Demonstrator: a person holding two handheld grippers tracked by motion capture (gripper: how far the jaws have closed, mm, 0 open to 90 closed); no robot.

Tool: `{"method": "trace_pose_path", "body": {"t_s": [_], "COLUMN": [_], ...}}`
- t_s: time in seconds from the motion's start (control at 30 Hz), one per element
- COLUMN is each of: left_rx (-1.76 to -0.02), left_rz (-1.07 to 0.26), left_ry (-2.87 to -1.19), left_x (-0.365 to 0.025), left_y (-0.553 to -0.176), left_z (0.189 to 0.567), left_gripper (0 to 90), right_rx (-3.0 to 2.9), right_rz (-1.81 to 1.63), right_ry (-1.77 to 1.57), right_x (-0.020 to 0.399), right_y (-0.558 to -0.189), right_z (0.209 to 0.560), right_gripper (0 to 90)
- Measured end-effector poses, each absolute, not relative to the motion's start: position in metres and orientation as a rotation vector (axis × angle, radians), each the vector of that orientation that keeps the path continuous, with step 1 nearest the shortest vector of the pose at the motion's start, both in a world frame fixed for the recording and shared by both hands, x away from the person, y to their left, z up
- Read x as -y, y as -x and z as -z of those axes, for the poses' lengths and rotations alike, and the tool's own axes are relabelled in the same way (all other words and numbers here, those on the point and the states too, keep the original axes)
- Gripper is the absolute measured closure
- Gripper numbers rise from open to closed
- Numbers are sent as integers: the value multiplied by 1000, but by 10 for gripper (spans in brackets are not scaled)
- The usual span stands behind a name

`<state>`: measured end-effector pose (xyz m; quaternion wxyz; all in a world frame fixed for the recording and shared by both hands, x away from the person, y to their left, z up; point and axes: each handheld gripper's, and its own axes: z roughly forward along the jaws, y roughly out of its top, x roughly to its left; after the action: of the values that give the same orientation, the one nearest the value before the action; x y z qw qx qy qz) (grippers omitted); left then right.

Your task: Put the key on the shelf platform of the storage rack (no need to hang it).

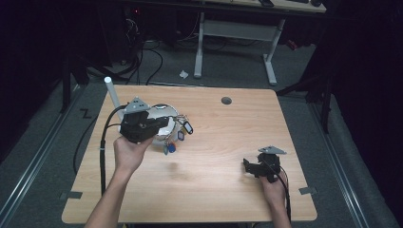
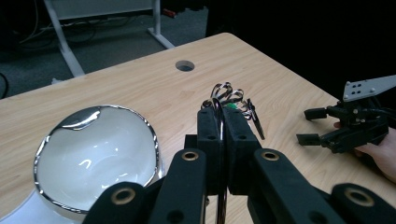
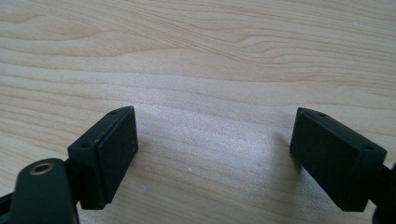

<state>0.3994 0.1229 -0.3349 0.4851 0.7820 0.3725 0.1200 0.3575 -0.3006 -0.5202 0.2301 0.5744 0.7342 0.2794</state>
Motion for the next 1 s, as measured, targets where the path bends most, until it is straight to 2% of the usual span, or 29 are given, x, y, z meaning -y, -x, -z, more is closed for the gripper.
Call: {"method": "trace_pose_path", "body": {"t_s": [0.63,1.0], "left_rx": [-935,-984], "left_rz": [-398,-448], "left_ry": [-1884,-1881], "left_x": [-136,-141], "left_y": [-422,-440], "left_z": [305,307], "left_gripper": [866,866], "right_rx": [-2020,-2020], "right_rz": [-769,-769], "right_ry": [-1580,-1580], "right_x": [301,301], "right_y": [-357,-357], "right_z": [520,520], "right_gripper": [152,152]}}
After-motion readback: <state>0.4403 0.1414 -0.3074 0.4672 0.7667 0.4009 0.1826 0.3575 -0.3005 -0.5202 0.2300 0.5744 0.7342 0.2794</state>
